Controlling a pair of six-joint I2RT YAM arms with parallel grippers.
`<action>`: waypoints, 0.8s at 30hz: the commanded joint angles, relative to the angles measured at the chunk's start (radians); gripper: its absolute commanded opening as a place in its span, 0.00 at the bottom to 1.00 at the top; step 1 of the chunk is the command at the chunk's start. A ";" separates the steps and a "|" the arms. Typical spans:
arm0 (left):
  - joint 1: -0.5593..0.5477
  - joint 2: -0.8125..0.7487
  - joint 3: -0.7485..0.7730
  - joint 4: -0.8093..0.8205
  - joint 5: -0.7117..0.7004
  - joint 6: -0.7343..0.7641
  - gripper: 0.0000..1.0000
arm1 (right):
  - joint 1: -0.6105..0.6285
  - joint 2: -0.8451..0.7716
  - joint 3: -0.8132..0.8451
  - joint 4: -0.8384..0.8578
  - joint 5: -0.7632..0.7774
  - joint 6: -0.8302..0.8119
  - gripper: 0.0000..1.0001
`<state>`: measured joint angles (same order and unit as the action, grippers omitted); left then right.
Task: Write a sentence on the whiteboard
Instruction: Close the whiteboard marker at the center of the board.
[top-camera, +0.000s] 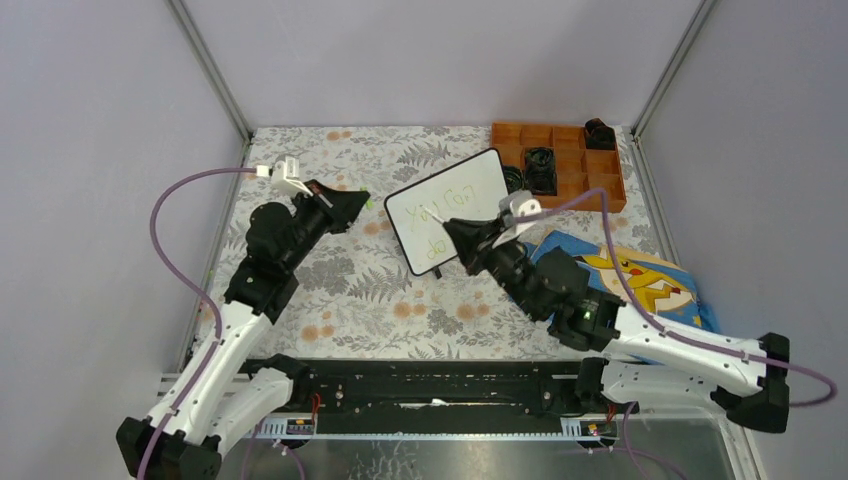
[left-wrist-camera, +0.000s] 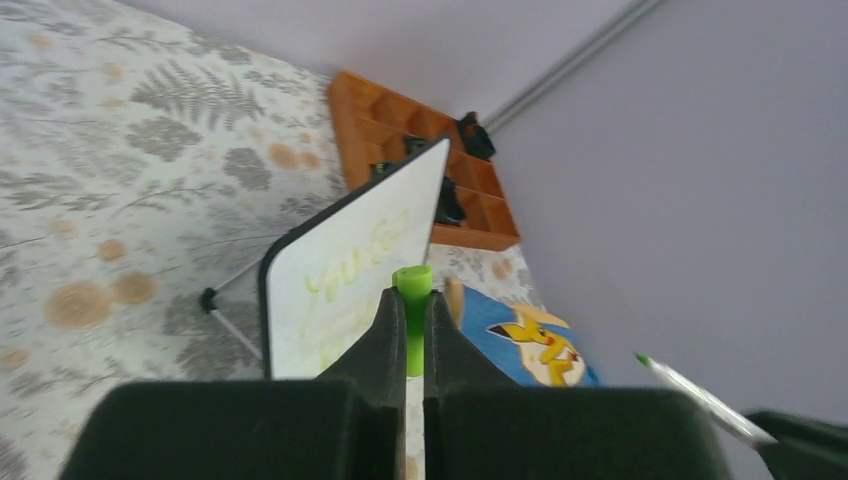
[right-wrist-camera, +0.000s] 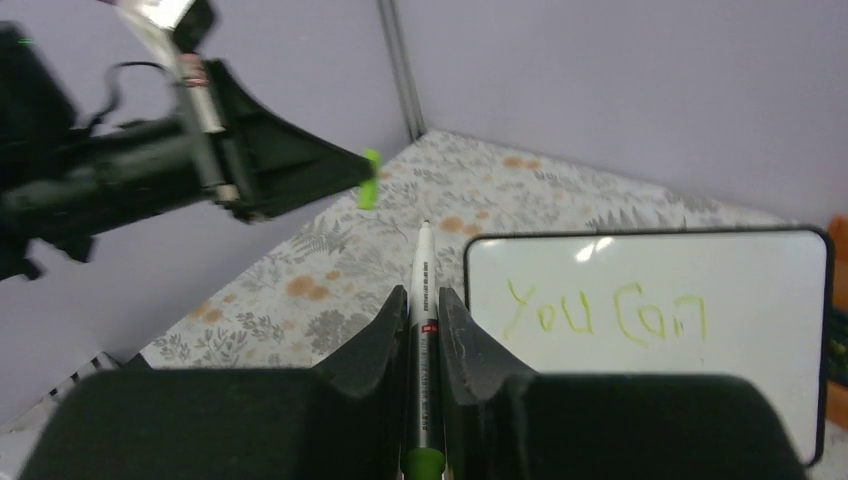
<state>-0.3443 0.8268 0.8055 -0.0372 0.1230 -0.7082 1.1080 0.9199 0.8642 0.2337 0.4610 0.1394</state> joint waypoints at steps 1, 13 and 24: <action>0.002 0.055 -0.022 0.310 0.145 -0.090 0.00 | 0.201 0.060 0.030 0.473 0.304 -0.400 0.00; 0.001 0.125 -0.071 0.644 0.378 -0.188 0.00 | 0.286 0.022 -0.231 0.819 0.393 -0.618 0.00; 0.001 0.097 -0.237 0.845 0.475 -0.213 0.00 | 0.286 -0.042 -0.423 0.949 0.401 -0.646 0.00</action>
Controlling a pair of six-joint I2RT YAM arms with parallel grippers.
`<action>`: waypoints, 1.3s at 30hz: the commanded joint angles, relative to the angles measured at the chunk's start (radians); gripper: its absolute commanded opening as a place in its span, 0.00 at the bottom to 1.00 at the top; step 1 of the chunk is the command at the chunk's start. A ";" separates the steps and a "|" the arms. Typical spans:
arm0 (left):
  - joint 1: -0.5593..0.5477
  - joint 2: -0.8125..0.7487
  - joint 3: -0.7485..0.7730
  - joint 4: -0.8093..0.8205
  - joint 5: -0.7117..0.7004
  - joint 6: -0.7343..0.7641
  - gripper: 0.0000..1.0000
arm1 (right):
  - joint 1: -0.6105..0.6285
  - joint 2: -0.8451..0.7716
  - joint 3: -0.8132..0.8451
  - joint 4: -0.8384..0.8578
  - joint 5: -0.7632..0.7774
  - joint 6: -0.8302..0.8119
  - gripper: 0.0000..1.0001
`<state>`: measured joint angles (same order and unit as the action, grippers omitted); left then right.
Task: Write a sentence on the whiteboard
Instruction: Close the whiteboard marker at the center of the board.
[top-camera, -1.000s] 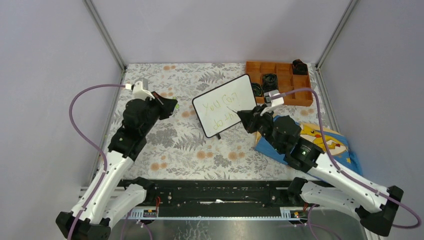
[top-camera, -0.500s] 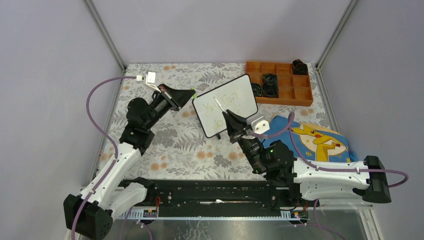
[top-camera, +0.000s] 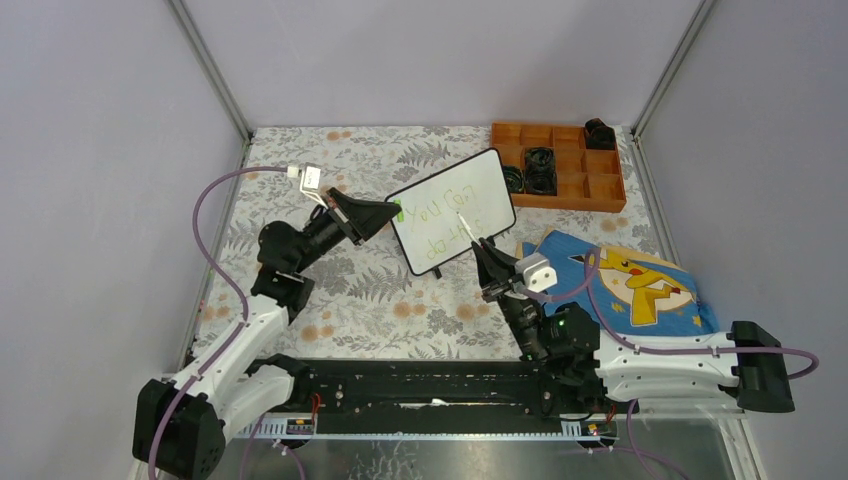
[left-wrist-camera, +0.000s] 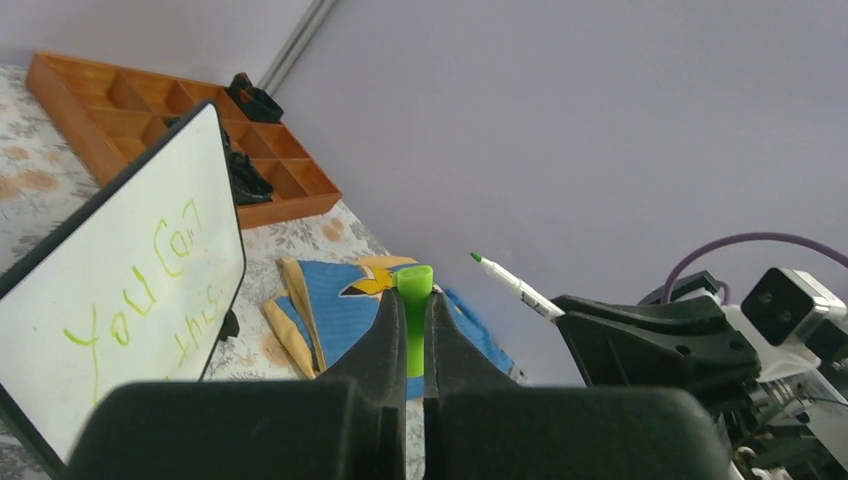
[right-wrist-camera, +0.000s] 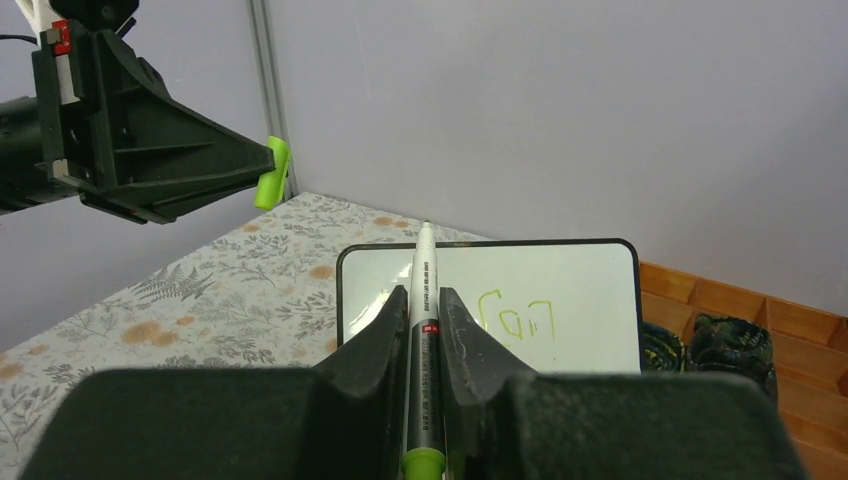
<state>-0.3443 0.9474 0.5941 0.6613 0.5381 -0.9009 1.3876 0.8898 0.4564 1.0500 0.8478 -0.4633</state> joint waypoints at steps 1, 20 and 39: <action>0.001 -0.029 -0.026 0.145 0.062 -0.025 0.00 | 0.008 -0.006 -0.017 0.142 0.018 -0.055 0.00; -0.001 -0.144 0.004 0.098 -0.117 -0.301 0.00 | 0.211 0.281 0.118 0.545 -0.124 -0.345 0.00; -0.013 -0.221 -0.015 -0.029 -0.290 -0.552 0.00 | 0.211 0.498 0.290 0.656 -0.207 -0.489 0.00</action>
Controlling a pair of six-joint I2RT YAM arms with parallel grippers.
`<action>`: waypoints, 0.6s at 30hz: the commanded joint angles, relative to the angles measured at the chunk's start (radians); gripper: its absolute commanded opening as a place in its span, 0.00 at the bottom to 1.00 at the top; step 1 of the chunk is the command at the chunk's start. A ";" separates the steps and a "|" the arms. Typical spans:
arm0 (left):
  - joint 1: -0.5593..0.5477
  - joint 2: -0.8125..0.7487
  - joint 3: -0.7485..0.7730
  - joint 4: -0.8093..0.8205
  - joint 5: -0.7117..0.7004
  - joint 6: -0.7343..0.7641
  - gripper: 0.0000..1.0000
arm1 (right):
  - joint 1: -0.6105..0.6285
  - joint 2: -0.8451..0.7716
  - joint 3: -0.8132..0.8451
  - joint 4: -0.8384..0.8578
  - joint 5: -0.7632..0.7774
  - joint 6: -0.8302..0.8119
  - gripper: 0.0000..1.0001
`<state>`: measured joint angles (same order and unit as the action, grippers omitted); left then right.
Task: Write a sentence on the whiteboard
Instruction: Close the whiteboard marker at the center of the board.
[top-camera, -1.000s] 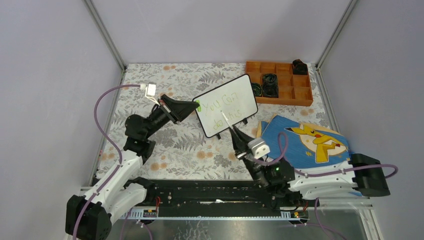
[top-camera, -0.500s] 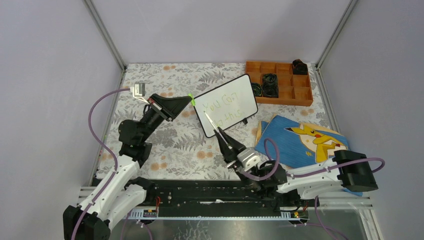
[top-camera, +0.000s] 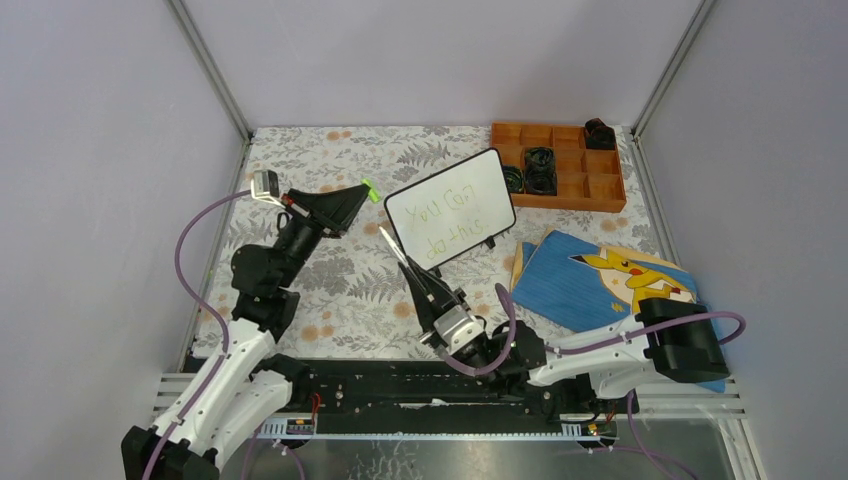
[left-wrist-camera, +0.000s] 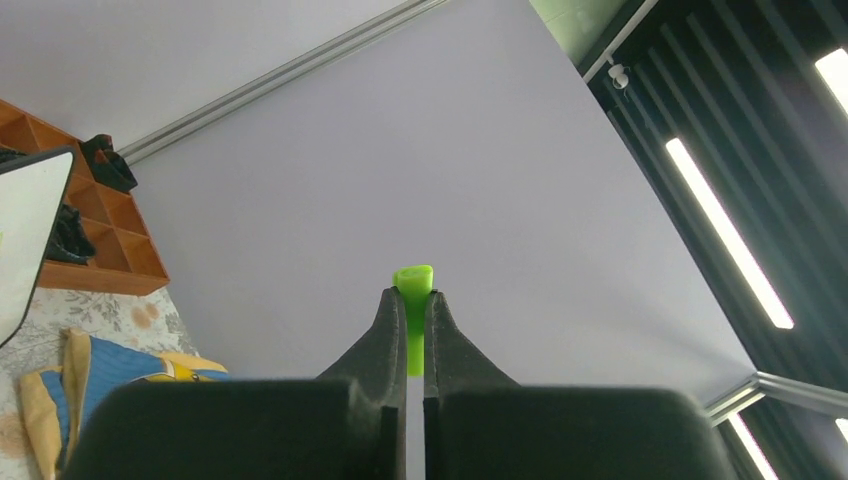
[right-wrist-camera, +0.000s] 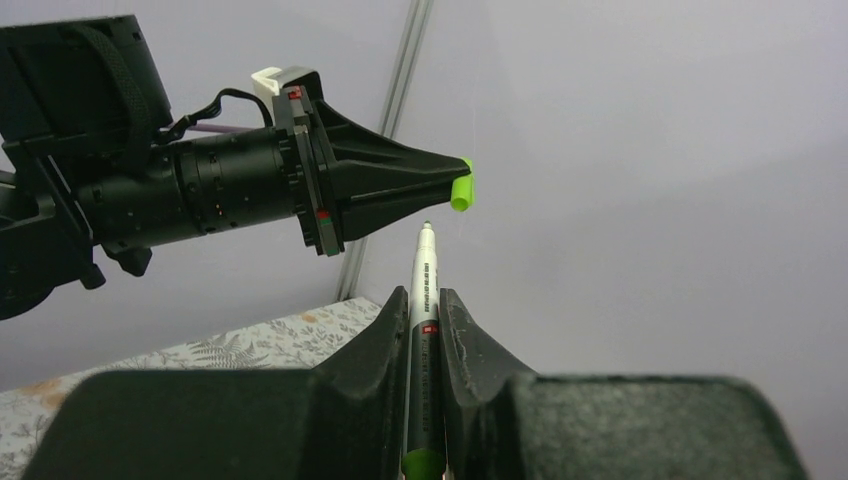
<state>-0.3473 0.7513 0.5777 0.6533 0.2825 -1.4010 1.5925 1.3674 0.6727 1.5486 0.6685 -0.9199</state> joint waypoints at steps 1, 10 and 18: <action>-0.010 -0.030 0.004 -0.030 -0.035 -0.052 0.00 | 0.006 0.027 0.081 0.158 -0.026 -0.033 0.00; -0.013 -0.076 0.006 -0.076 -0.044 -0.049 0.00 | 0.007 0.054 0.129 0.157 -0.012 -0.022 0.00; -0.013 -0.122 -0.001 -0.116 -0.060 -0.032 0.00 | 0.007 0.052 0.125 0.157 0.005 -0.001 0.00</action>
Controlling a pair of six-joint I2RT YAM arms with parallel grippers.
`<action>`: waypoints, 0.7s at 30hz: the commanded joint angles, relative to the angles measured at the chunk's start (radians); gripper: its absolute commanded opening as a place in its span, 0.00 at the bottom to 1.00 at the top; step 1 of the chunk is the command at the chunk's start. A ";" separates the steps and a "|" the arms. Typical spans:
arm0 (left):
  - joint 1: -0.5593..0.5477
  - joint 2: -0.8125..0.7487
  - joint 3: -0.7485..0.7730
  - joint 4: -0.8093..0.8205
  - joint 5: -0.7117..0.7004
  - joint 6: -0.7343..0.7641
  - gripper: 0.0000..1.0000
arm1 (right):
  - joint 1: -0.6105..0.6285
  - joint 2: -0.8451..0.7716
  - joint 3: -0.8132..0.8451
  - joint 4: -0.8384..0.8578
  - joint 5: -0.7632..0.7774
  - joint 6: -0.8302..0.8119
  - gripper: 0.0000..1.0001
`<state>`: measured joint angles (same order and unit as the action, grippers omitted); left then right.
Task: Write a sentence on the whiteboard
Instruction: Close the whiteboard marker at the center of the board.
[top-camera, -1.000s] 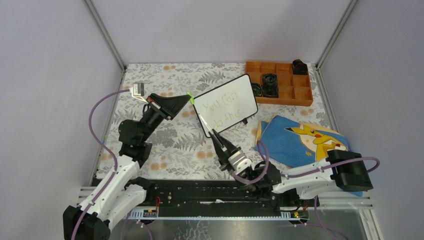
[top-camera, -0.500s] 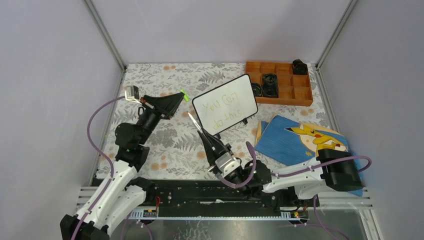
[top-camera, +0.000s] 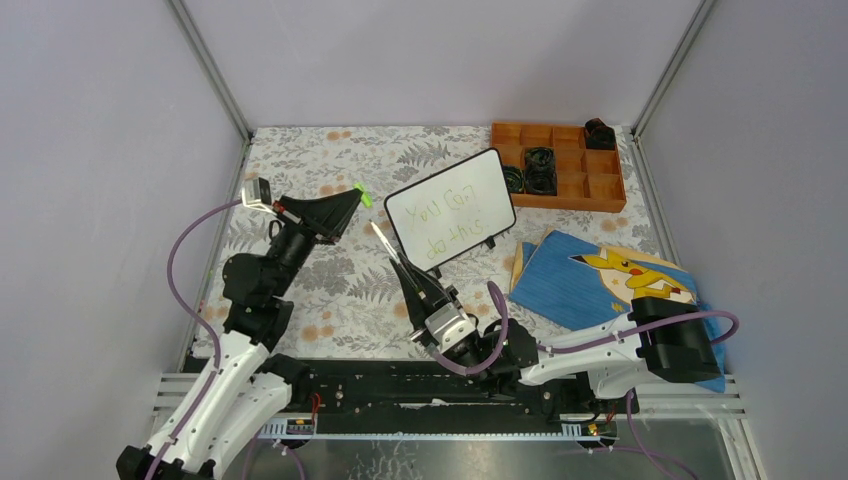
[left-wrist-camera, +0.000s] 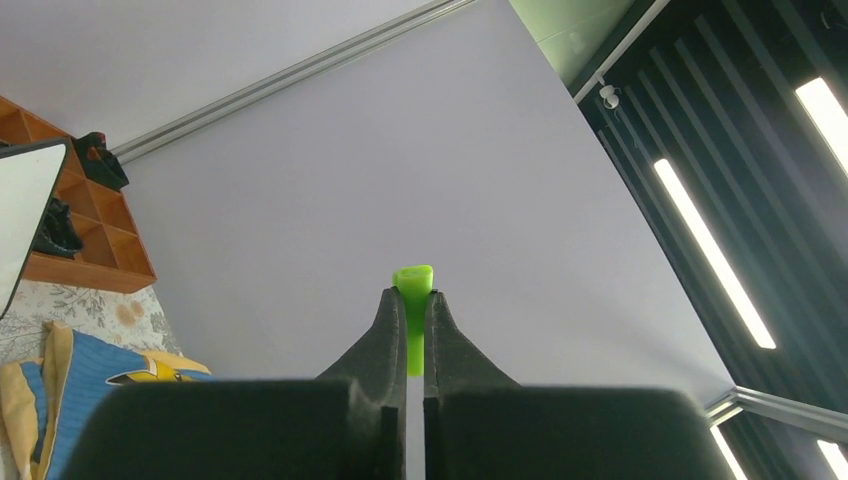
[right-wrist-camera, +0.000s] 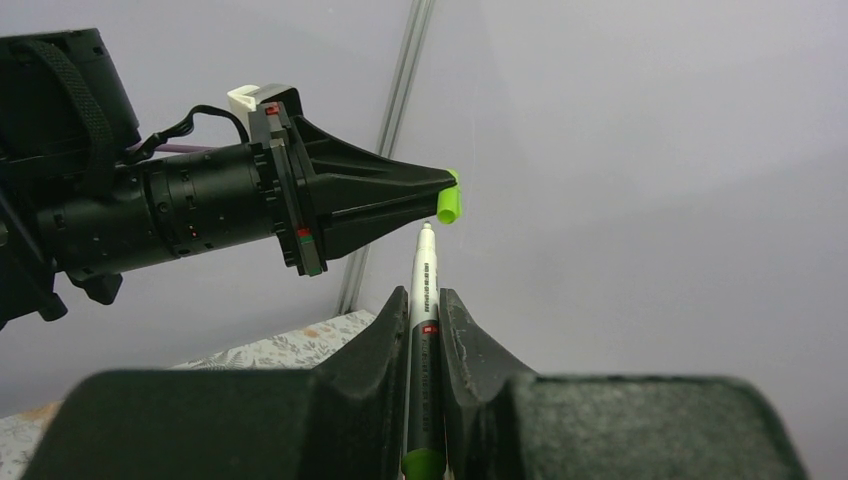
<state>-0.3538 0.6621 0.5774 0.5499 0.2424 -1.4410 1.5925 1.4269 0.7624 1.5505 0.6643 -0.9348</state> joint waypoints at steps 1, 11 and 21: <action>-0.007 -0.036 0.000 -0.015 -0.023 0.009 0.00 | 0.007 -0.010 0.034 0.155 0.010 0.016 0.00; -0.007 -0.047 0.014 -0.033 -0.009 0.016 0.00 | 0.006 -0.014 0.042 0.156 0.029 0.017 0.00; -0.007 -0.085 0.001 -0.058 -0.008 0.022 0.00 | 0.006 -0.005 0.057 0.155 0.034 0.013 0.00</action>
<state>-0.3538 0.5922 0.5774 0.4908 0.2352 -1.4380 1.5925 1.4269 0.7715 1.5539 0.6876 -0.9276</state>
